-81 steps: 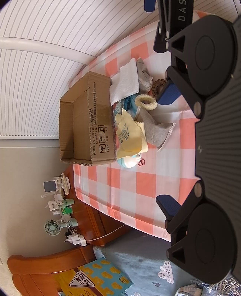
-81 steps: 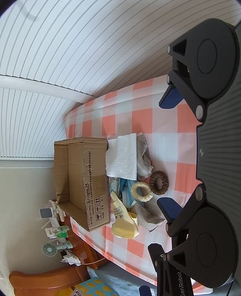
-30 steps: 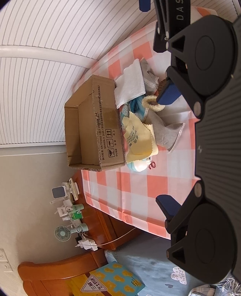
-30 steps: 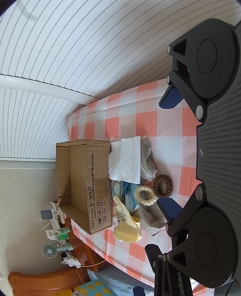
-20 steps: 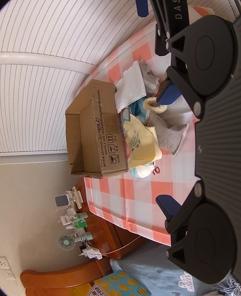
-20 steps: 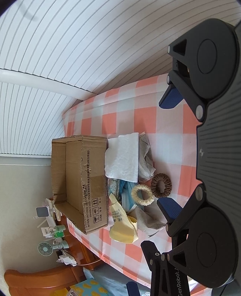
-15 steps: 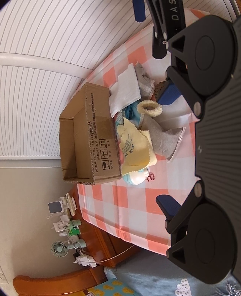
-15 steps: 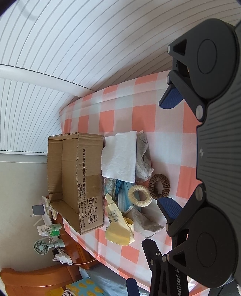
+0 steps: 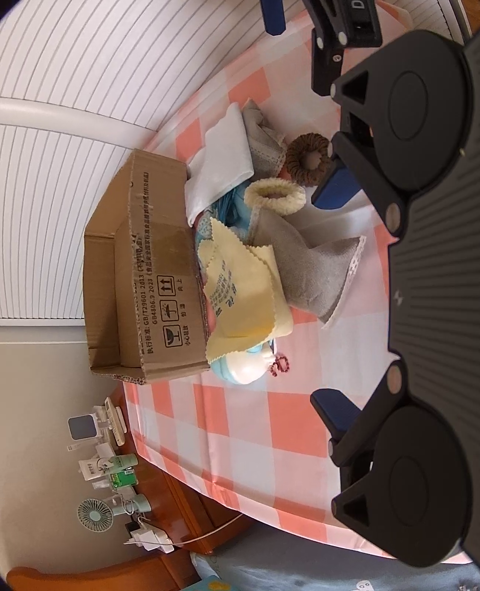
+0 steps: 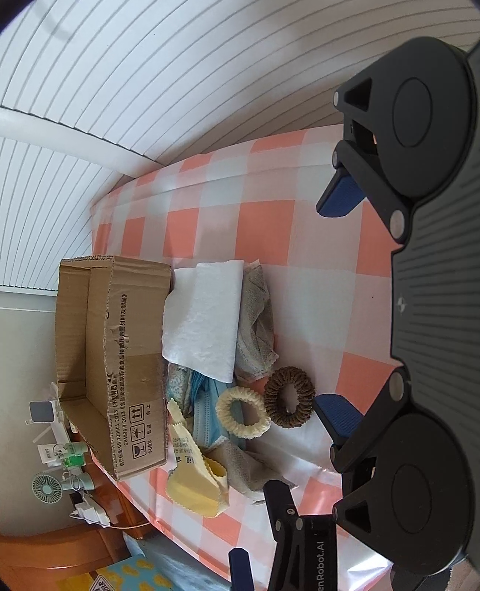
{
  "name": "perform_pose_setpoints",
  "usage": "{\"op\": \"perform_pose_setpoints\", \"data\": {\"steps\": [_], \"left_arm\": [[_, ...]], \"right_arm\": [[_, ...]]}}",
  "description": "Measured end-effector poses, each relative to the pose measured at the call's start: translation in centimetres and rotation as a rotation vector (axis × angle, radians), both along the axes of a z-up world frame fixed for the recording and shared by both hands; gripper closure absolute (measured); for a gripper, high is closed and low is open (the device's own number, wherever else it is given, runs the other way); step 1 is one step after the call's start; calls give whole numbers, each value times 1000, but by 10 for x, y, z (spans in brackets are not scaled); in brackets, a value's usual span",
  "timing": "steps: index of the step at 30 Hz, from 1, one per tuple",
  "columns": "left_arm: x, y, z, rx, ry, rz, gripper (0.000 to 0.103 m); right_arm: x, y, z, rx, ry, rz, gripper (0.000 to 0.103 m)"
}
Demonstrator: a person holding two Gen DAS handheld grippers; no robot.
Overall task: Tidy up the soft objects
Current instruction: 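Lower the left tool to the grey cloth while the right tool approaches the brown scrunchie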
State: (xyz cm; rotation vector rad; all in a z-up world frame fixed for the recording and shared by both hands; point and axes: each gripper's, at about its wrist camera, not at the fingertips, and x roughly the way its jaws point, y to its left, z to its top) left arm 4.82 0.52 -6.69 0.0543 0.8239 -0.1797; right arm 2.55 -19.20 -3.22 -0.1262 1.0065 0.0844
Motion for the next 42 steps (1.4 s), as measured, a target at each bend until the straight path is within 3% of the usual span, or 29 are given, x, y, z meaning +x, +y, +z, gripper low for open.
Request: {"op": "perform_pose_setpoints", "data": {"steps": [8, 12, 27, 31, 34, 36, 39, 42], "left_arm": [[27, 1, -27, -27, 74, 1, 1], [24, 8, -31, 10, 53, 13, 0], [4, 54, -31, 6, 52, 62, 0], [-1, 40, -30, -3, 56, -24, 1], [-1, 25, -28, -35, 62, -100, 1], [2, 22, -24, -98, 68, -121, 1], [10, 21, -13, -171, 52, -117, 1], [21, 19, -10, -160, 37, -85, 1]], "right_arm": [[8, 5, -18, 15, 49, 34, 0], [10, 8, -23, 13, 64, 47, 0], [9, 18, -36, 7, 50, 125, 0], [6, 18, -37, 4, 33, 136, 0], [7, 16, -38, 13, 30, 136, 0], [6, 16, -38, 13, 25, 139, 0], [5, 16, -39, 14, 16, 143, 0], [5, 15, -39, 16, 11, 144, 0]]}}
